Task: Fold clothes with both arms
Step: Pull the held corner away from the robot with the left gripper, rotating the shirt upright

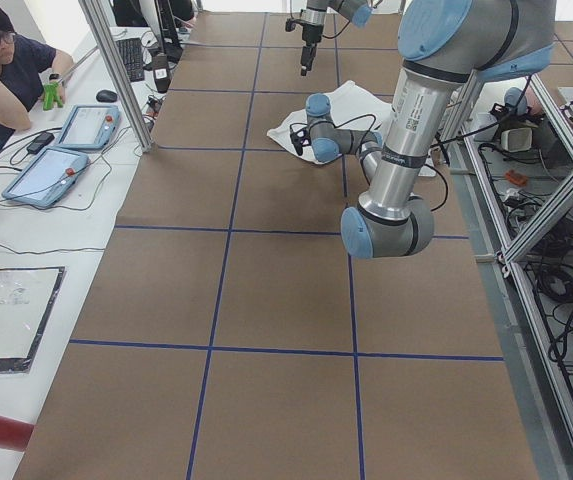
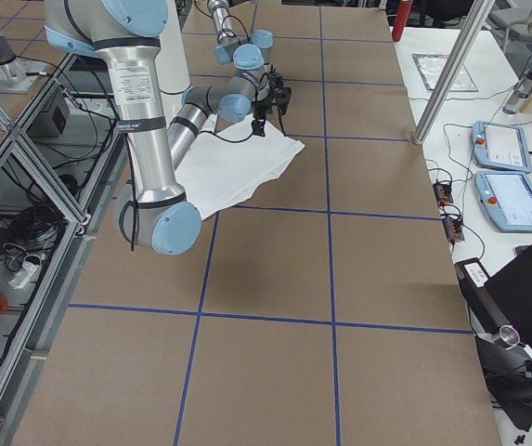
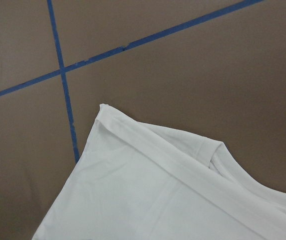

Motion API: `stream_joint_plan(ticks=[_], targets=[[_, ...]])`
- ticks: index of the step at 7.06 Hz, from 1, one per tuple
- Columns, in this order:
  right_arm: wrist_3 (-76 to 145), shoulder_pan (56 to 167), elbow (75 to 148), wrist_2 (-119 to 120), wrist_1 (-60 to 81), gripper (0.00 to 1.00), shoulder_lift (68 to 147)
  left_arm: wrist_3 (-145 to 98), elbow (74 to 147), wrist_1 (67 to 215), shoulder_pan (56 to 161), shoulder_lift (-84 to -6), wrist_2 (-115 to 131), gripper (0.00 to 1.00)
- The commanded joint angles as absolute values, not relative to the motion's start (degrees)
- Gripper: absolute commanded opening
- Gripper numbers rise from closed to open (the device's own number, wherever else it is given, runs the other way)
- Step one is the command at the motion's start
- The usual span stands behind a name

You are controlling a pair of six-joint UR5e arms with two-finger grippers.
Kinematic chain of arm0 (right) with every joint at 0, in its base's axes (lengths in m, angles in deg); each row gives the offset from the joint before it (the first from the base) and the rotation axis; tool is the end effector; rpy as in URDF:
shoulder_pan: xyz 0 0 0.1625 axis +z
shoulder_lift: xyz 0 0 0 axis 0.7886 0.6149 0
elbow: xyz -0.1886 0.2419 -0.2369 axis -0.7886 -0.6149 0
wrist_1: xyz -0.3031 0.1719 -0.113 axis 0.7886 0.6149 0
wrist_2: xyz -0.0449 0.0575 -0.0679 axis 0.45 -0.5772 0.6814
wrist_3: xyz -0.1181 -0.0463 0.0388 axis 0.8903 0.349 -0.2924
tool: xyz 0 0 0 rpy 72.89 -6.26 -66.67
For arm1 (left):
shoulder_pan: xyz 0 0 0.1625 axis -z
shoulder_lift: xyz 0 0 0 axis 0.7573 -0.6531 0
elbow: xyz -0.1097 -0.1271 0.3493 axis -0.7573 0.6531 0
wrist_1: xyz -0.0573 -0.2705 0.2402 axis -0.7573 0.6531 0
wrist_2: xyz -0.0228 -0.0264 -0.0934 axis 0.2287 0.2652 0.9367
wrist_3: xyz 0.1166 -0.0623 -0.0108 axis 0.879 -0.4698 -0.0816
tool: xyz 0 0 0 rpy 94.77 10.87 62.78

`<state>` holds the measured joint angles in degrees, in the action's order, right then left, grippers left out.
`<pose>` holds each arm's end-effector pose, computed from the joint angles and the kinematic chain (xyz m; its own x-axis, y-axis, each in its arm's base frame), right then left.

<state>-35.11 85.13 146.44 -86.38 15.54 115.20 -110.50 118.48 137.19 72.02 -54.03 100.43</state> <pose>-0.3363 -0.3242 0.2571 0.4528 0.2208 0.8638 -0.2397 0.9633 -0.1205 0.5319 -0.3097 0.2708 0.4431 -0.3827 -0.8107 0.1202 0.9215 -0.3693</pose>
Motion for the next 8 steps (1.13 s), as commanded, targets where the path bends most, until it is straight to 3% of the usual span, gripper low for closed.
stream_joint_plan(ticks=[1, 3, 8], targets=[[-35.1, 85.4, 146.4, -85.7, 15.5, 1.00, 115.2, -109.7, 118.4, 134.0, 77.7, -54.3, 102.0, 0.00], [-35.2, 85.5, 145.7, -85.3, 15.5, 1.00, 114.4, -105.8, 113.9, 133.5, 82.2, -57.3, 101.5, 0.00], [-35.1, 85.6, 143.6, -83.6, 15.5, 1.00, 112.7, -90.0, 91.2, 135.3, 93.3, -71.9, 97.4, 0.00]])
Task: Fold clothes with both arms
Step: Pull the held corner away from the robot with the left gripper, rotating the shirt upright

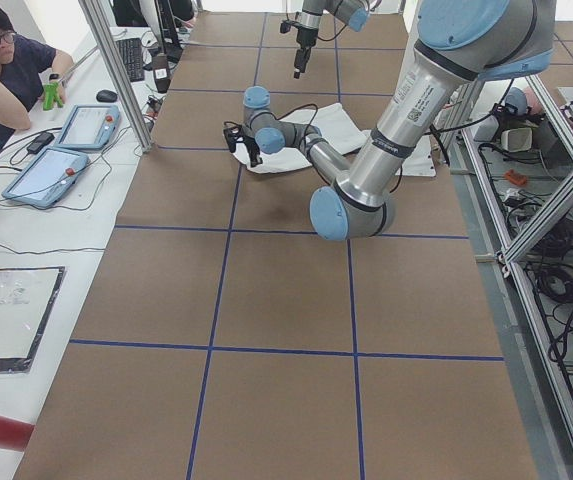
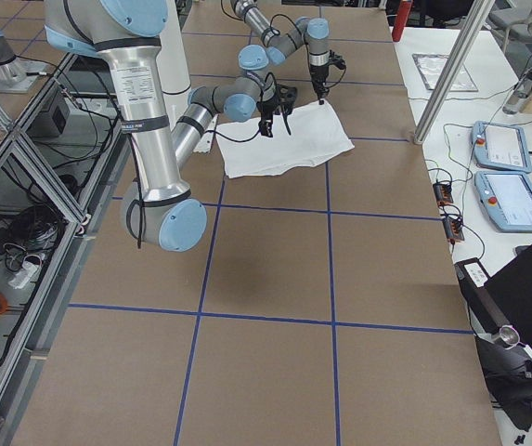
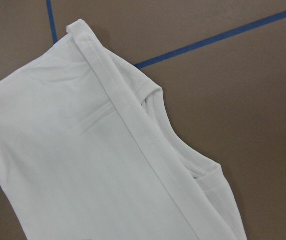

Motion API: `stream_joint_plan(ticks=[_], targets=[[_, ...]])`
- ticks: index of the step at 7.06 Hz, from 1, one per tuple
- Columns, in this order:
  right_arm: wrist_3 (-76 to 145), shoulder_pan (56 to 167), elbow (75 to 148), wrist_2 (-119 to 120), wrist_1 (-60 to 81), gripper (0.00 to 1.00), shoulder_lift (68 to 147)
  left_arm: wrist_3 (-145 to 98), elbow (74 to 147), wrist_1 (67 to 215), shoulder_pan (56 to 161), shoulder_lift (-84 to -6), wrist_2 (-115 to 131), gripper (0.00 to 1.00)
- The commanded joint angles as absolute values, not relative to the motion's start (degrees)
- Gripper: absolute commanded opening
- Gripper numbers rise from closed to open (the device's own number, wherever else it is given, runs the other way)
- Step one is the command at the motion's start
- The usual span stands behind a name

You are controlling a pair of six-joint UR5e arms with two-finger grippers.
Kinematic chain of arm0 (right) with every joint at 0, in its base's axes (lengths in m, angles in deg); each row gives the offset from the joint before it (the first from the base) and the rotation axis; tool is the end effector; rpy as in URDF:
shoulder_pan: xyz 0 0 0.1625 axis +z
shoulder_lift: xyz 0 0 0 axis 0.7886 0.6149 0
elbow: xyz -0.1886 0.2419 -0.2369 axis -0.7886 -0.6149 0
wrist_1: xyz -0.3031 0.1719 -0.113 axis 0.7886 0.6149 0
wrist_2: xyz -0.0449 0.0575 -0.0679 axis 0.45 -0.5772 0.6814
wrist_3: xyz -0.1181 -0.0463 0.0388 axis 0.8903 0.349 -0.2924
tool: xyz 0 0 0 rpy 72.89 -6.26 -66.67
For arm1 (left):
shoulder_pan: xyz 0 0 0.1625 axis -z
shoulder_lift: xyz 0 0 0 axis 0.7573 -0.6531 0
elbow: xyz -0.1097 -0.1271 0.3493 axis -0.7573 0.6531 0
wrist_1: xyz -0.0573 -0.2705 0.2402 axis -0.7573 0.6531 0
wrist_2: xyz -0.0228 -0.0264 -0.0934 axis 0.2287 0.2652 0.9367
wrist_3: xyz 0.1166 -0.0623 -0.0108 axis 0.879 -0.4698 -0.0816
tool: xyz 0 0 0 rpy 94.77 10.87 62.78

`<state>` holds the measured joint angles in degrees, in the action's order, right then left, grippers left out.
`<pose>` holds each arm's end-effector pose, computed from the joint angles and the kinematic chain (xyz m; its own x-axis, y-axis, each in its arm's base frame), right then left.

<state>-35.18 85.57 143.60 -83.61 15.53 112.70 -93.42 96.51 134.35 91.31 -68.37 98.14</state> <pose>-0.3470 -0.3428 0.2564 0.4576 0.2287 0.8592 -0.2892 0.9521 -0.0994 0.4763 -0.5437 0.2823 0.5182 -0.3446 -0.7828 0.3653 0.9167 -0.1618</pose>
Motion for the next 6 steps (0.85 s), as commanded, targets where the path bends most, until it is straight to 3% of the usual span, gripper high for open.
stream_joint_plan(ticks=[1, 4, 6], targets=[[-35.1, 85.6, 143.6, -83.6, 15.5, 1.00, 112.7, -87.6, 85.7, 139.7, 94.3, -74.4, 96.5, 0.00], [-35.2, 85.9, 143.6, -83.6, 15.5, 1.00, 112.4, -87.6, 76.0, 152.3, 94.6, -78.7, 92.2, 0.00], [-35.1, 85.7, 143.5, -83.6, 15.5, 1.00, 112.4, -87.5, 74.5, 155.7, 94.7, -78.6, 90.5, 0.00]])
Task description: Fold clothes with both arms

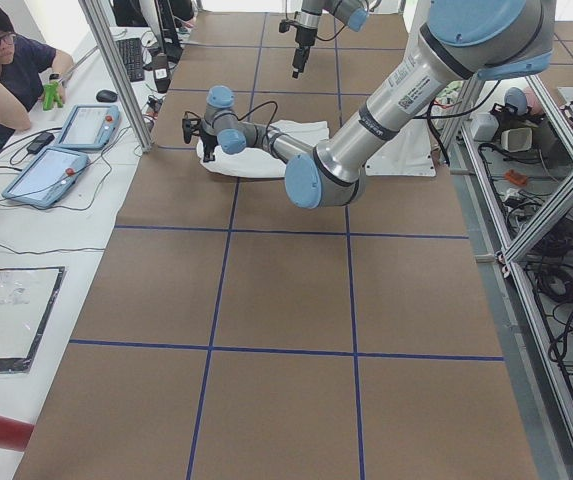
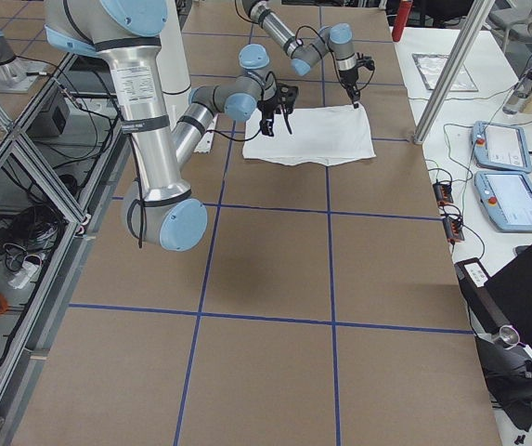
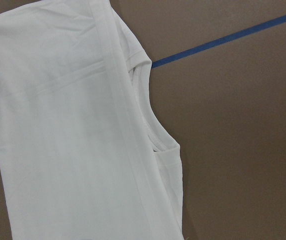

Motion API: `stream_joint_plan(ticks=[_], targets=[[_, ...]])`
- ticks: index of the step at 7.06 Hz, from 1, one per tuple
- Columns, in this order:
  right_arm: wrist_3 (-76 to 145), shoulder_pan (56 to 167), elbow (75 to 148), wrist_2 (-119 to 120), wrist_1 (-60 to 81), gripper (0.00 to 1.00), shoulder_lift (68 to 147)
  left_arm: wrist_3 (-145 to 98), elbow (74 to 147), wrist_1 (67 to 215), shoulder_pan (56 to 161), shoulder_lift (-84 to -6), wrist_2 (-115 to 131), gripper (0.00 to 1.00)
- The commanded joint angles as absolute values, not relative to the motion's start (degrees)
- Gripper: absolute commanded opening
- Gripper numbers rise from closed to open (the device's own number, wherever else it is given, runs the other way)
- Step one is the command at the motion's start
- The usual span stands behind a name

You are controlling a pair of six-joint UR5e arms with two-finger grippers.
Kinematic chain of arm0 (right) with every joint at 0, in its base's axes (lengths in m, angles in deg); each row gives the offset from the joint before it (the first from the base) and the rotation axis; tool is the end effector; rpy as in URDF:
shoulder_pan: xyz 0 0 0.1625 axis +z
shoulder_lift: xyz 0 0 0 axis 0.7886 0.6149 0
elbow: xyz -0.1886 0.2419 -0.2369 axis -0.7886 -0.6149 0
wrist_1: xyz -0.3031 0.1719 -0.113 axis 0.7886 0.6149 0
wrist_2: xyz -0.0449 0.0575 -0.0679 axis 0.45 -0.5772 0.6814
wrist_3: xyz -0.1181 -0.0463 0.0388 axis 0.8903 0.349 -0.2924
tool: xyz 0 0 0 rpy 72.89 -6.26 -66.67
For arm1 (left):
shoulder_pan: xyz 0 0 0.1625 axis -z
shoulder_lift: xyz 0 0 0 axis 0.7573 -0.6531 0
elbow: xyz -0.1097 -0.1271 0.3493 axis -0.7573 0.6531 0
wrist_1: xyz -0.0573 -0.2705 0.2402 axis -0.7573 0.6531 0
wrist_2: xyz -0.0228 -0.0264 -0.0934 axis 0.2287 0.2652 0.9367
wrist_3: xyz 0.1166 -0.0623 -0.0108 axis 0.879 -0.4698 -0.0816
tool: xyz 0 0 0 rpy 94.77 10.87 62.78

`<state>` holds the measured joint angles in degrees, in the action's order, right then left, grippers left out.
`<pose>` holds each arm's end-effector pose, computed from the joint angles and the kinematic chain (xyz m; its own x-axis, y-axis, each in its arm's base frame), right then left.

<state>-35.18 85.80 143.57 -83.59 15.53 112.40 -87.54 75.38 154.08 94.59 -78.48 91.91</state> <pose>-0.3461 -0.3446 0.2541 0.4533 0.2283 0.8616 -0.2929 0.9511 -0.0979 0.4876 -0.6333 0.2699 0.4657 -0.1973 -0.8627 0.4431 0.8958 0.0343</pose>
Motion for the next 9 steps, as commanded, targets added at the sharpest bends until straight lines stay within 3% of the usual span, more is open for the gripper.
stream_joint_plan(ticks=[1, 2, 4, 7, 9], targets=[[-35.1, 85.7, 143.1, -83.6, 15.5, 1.00, 112.5, -86.8, 74.7, 155.9, 95.3, -78.7, 90.2, 0.88], [-35.0, 85.8, 142.6, -83.0, 15.5, 1.00, 112.5, -83.3, 74.9, 156.1, 95.9, -78.8, 90.4, 1.00], [-27.5, 85.4, 140.4, -82.6, 15.7, 1.00, 112.3, -79.9, 75.6, 155.8, 99.0, -77.7, 95.5, 1.00], [-16.2, 82.5, 135.2, -77.8, 33.0, 1.00, 101.1, -79.6, 92.1, 149.7, 100.7, -67.2, 103.9, 1.00], [-14.9, 76.2, 131.0, -71.8, 33.2, 1.00, 99.0, -76.6, 106.9, 144.3, 100.6, -57.2, 104.3, 1.00]])
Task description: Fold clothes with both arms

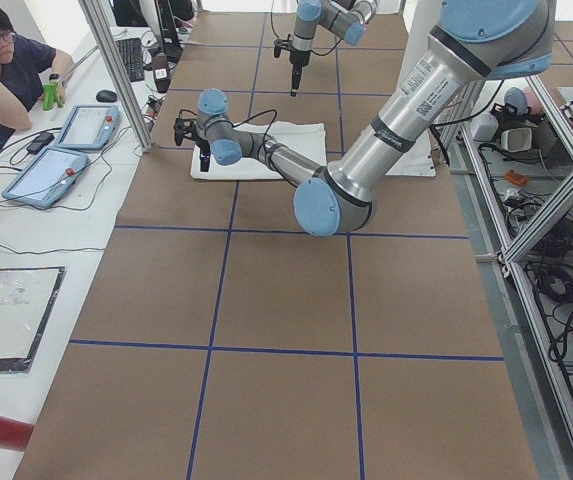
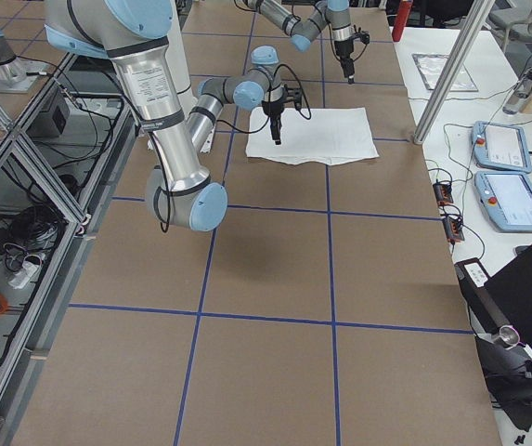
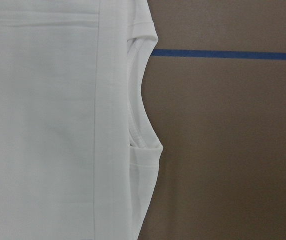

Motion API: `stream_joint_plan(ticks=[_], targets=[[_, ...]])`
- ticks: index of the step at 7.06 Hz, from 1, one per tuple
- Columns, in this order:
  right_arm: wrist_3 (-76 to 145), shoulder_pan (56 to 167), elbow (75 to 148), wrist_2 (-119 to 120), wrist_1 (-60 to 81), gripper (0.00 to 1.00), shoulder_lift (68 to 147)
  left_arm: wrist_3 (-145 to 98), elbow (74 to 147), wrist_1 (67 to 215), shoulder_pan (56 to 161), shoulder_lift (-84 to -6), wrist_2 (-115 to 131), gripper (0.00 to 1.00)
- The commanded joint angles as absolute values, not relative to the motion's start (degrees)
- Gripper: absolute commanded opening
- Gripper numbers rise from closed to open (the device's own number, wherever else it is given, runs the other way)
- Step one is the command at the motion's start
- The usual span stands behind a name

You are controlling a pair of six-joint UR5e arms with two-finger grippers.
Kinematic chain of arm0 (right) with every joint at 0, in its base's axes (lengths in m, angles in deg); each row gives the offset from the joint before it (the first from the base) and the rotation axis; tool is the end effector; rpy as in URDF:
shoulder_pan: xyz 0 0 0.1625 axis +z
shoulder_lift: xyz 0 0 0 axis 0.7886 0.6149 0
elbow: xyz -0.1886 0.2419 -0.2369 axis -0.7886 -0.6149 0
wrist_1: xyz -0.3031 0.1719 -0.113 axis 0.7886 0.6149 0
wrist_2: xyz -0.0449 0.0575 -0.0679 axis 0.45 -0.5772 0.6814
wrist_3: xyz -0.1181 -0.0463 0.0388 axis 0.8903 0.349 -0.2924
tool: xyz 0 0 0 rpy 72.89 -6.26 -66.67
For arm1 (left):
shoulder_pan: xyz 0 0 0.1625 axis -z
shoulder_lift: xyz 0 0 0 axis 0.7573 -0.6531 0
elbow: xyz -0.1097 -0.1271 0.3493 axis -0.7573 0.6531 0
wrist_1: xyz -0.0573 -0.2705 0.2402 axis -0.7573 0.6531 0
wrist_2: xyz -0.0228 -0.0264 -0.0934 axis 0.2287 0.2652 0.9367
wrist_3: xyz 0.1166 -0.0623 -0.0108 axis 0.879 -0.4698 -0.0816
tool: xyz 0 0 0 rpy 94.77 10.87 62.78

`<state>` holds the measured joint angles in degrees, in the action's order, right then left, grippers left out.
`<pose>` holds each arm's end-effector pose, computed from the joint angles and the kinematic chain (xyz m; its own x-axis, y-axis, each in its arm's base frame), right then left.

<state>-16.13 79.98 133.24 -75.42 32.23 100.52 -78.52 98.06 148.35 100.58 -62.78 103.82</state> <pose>-0.4324 -0.3567 0.2649 0.7340 -0.0436 0.6778 -0.0909 0.9826 0.1617 0.3766 -0.5869 0.2976 0.4519 -0.0657 -0.8896 0.3078 0.9475 0.0864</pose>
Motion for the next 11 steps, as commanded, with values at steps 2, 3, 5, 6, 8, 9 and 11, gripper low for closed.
stream_joint_plan(ticks=[2, 3, 5, 6, 8, 9, 11], targets=[[-10.4, 72.1, 128.9, -68.8, 33.1, 1.00, 98.2, -75.3, 118.0, 133.0, 99.7, -55.6, 104.3, 1.00], [-7.2, 71.7, 127.7, -69.2, 32.9, 1.00, 98.0, -75.8, 119.0, 132.6, 98.4, -54.9, 104.3, 1.00], [-6.3, 71.0, 126.3, -69.3, 31.9, 1.00, 97.6, -75.8, 118.4, 132.9, 97.8, -54.8, 104.2, 1.00], [-6.4, 70.5, 124.1, -69.2, 28.1, 1.00, 97.5, -75.6, 118.0, 133.0, 97.8, -54.8, 104.3, 1.00], [-6.4, 69.5, 122.2, -69.5, 25.8, 1.00, 98.2, -75.6, 118.0, 133.0, 97.7, -55.0, 104.3, 1.00], [-6.4, 69.3, 122.2, -69.6, 26.2, 1.00, 98.3, -75.6, 117.9, 133.1, 97.7, -54.9, 104.3, 1.00], [-6.5, 69.3, 122.3, -71.0, 26.5, 1.00, 98.8, -75.7, 117.9, 133.2, 97.5, -55.0, 104.3, 1.00]])
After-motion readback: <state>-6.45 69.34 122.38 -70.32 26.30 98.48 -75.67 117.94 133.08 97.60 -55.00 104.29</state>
